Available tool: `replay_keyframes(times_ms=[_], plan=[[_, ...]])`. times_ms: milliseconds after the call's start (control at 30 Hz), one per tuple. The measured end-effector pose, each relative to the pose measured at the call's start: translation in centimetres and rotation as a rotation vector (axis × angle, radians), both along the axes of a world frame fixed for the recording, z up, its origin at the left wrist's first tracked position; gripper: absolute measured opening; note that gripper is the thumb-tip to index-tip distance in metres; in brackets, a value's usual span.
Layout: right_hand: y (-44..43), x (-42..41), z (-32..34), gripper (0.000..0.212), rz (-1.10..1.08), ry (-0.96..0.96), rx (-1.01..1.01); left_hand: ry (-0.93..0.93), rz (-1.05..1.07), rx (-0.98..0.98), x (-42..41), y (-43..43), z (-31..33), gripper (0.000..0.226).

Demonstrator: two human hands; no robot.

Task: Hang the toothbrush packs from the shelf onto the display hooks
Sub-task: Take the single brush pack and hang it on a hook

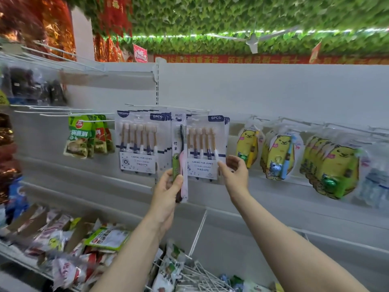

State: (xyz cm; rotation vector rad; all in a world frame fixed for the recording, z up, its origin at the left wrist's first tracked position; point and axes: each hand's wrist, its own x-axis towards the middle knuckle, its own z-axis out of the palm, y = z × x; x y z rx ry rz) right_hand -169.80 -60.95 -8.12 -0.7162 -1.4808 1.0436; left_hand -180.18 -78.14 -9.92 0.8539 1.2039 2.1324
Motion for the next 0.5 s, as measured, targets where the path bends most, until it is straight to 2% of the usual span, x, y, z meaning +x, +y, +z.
replay_keyframes(times_ms=[167, 267, 367, 500], plan=[[-2.6, 5.8, 3.1, 0.018, 0.079, 0.136, 0.063, 0.057, -0.037, 0.014, 6.0, 1.4, -0.1, 0.014], [-3.9, 11.2, 5.8, 0.022, 0.167, 0.250, 0.036, 0.066, -0.088, 0.024, 11.5, 3.2, 0.3, 0.014], [-4.0, 18.6, 7.9, 0.027, 0.212, 0.266, 0.039, 0.079, -0.159, 0.034, 18.7, 5.2, 0.4, 0.012], [-3.2, 28.0, 8.5, 0.015, 0.213, 0.257, 0.013, 0.092, -0.228, 0.037, 28.2, 7.6, 0.0, 0.013]])
